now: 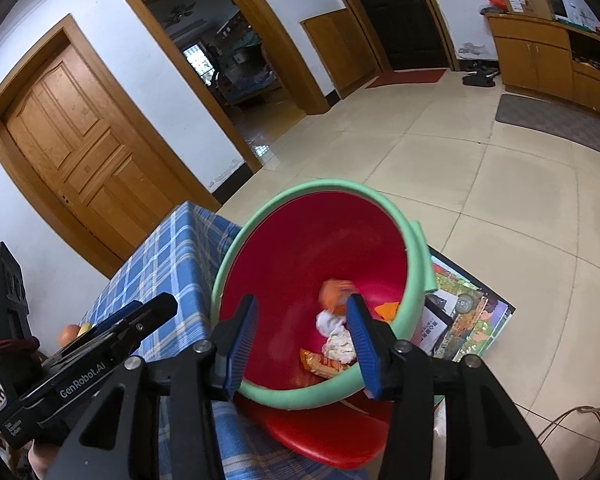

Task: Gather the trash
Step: 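Move both tools back over the table toward the yellow foam net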

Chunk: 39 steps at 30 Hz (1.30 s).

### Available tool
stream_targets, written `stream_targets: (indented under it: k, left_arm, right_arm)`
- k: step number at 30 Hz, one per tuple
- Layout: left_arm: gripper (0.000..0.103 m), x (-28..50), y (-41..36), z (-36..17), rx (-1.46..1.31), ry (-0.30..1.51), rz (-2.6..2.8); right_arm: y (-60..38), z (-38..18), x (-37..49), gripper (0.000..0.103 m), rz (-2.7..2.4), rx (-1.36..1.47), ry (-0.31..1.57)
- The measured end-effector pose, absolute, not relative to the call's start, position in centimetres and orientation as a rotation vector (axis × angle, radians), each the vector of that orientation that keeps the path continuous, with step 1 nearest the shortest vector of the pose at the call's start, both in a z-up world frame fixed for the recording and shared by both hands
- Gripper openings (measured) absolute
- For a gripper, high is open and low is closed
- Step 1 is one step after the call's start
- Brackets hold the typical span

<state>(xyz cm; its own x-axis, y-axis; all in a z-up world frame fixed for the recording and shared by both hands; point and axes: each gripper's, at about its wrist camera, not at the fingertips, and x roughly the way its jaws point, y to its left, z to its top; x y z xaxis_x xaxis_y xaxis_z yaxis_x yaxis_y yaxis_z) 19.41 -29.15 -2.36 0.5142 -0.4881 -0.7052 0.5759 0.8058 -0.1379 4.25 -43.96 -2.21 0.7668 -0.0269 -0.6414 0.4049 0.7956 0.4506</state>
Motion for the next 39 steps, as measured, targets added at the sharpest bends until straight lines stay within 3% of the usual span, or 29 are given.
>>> stream_targets:
  k: [19,39]
  left_arm:
    - [0.067,17.5,-21.8,-0.2,0.092,0.770,-0.494]
    - [0.067,16.6,-10.1,1.2,0.008,0.741,-0.288]
  right_arm:
    - [-39.4,-0.1,3.6,0.078,-0.188,0.575,0.664]
    - [-31.9,1.1,5.1,0.082,-0.056,0.499,0.705]
